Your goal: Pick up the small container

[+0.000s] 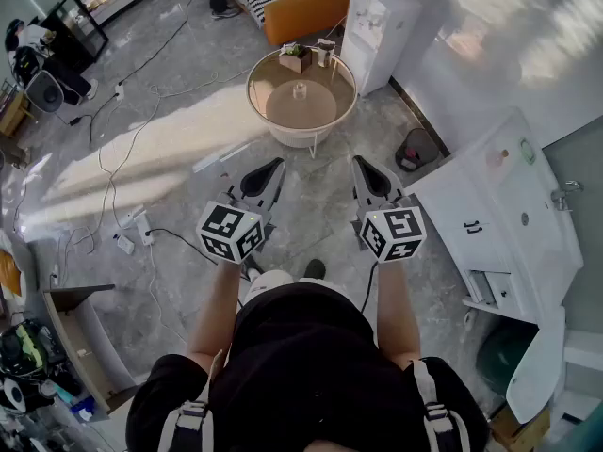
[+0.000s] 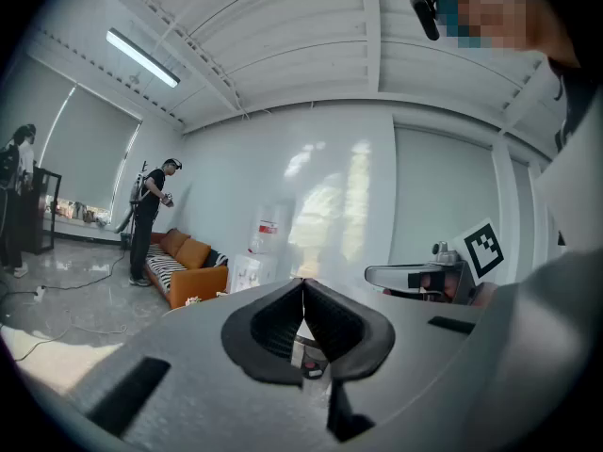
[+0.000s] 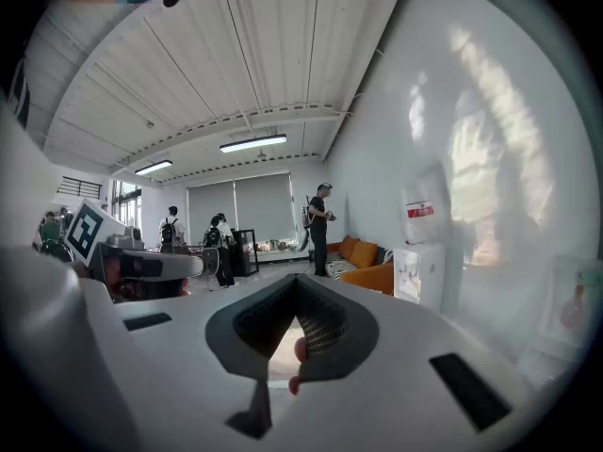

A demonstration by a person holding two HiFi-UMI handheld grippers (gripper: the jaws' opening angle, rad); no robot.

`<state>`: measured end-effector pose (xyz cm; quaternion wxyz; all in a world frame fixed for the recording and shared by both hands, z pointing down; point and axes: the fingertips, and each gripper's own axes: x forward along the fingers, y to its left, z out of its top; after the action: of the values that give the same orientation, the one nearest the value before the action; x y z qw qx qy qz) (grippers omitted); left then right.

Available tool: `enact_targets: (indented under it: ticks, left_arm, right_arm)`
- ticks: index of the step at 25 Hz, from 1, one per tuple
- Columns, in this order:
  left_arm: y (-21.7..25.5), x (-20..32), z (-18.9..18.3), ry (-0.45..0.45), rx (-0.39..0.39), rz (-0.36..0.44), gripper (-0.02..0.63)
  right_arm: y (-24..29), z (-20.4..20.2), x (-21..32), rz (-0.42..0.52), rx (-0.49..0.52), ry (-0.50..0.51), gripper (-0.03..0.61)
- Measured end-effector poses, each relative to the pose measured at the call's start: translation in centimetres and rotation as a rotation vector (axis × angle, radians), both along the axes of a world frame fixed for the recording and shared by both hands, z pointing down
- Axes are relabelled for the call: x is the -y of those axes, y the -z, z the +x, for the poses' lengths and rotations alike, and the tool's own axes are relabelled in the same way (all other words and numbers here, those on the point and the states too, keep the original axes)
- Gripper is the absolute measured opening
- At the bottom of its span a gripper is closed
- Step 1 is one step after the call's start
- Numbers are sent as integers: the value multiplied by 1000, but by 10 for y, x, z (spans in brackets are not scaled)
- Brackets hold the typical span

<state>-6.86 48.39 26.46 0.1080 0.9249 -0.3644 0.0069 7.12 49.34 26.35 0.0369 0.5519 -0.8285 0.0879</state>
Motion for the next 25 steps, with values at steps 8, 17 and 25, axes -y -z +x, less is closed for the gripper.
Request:
enact_targets:
  ticks: [8,17,25]
  left_arm:
    - [-2,-8,17,-10,16,5,18]
    - [-11,-15,27,3,31,-15,18]
    - [-24,-4,15,18,37,-63,18]
  right_arm:
    - [-5,8,-8,-1,-15,18,3]
    - [-13,17,-8,-5,-4,27,3]
    - [-32,12,4,-48,24,43,3]
